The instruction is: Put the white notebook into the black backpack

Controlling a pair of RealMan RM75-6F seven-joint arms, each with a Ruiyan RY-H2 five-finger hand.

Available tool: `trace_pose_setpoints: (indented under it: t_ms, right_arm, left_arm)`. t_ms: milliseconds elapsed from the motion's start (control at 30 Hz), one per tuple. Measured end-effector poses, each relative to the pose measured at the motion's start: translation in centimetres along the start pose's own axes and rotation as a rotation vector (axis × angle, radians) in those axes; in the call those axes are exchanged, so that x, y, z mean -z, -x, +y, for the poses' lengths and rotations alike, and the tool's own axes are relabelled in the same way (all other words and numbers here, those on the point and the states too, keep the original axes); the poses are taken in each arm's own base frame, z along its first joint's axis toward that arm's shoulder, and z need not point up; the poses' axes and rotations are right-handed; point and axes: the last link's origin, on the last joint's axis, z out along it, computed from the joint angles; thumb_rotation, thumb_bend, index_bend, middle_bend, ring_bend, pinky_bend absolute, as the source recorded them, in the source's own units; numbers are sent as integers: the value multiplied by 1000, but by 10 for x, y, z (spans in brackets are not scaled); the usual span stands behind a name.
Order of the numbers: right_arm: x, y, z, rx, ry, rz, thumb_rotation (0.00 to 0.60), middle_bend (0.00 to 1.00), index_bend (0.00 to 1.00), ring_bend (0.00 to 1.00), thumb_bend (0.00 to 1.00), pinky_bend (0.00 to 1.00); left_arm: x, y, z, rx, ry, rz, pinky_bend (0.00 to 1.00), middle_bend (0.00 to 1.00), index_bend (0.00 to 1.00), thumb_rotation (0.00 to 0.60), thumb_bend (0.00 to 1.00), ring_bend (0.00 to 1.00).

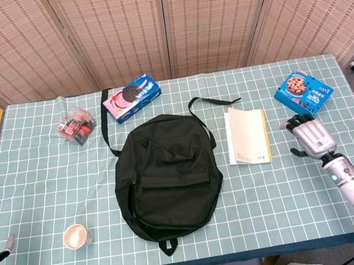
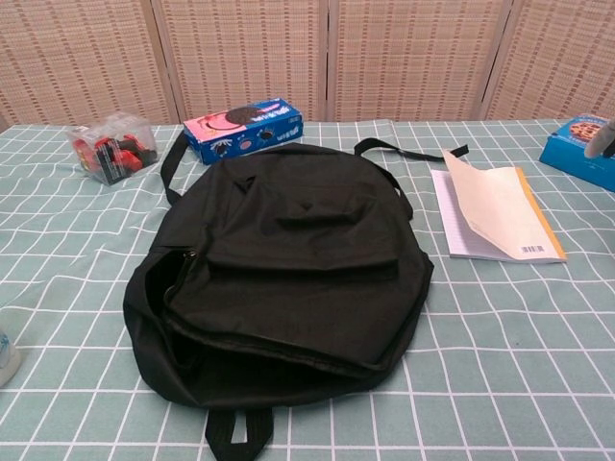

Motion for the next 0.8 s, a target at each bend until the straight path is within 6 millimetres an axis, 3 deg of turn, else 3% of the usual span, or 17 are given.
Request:
trace_pose_setpoints:
  t_ms: [333, 800]
  right_arm:
    - [-28, 43, -12, 35, -30, -49, 600, 293, 298, 198, 83, 241]
    - [-47, 63, -29, 23, -49, -53, 600, 280, 298, 170, 82, 241]
  left_arm:
    - [1, 0, -1, 1, -10, -9, 27, 0, 117, 600, 327, 0]
    - [-2, -1, 0, 3, -5, -16, 27, 0, 117, 600, 327, 0]
